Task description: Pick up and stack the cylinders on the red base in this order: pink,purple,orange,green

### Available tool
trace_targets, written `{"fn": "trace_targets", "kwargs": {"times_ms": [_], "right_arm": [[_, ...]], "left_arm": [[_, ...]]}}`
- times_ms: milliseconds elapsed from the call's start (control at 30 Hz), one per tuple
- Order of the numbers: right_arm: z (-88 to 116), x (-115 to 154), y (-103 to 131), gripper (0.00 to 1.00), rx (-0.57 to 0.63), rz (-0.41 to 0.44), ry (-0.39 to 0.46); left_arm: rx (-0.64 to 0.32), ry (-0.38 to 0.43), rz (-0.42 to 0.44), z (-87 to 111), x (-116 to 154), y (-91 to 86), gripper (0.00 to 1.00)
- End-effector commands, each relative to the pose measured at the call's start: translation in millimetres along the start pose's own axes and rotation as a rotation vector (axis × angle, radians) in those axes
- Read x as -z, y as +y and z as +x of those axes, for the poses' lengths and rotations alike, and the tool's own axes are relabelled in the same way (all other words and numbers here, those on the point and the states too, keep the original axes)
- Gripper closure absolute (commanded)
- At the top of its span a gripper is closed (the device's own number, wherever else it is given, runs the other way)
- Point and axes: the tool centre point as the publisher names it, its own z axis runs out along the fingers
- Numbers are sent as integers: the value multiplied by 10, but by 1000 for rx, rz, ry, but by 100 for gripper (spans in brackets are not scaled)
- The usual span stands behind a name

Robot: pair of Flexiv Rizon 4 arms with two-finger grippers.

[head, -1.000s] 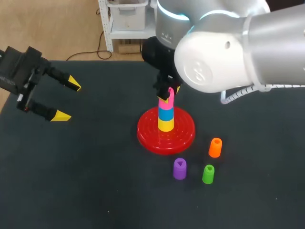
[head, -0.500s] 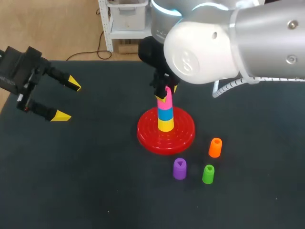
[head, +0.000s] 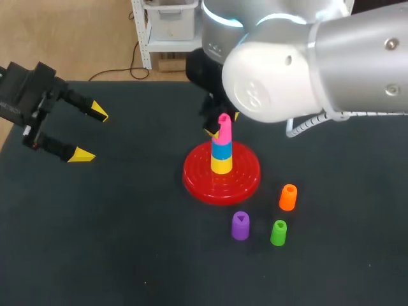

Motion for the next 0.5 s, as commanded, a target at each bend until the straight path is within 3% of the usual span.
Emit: {"fn": "trace_targets", "kwargs": {"times_ms": [33, 500], "right_arm": [[46, 2, 14, 0, -2, 6, -11], [16, 109, 17, 0, 4, 29, -30]], "left_arm": [[-4, -3, -4, 12, -5, -9, 0], [-4, -3, -4, 12, -5, -9, 0]]}}
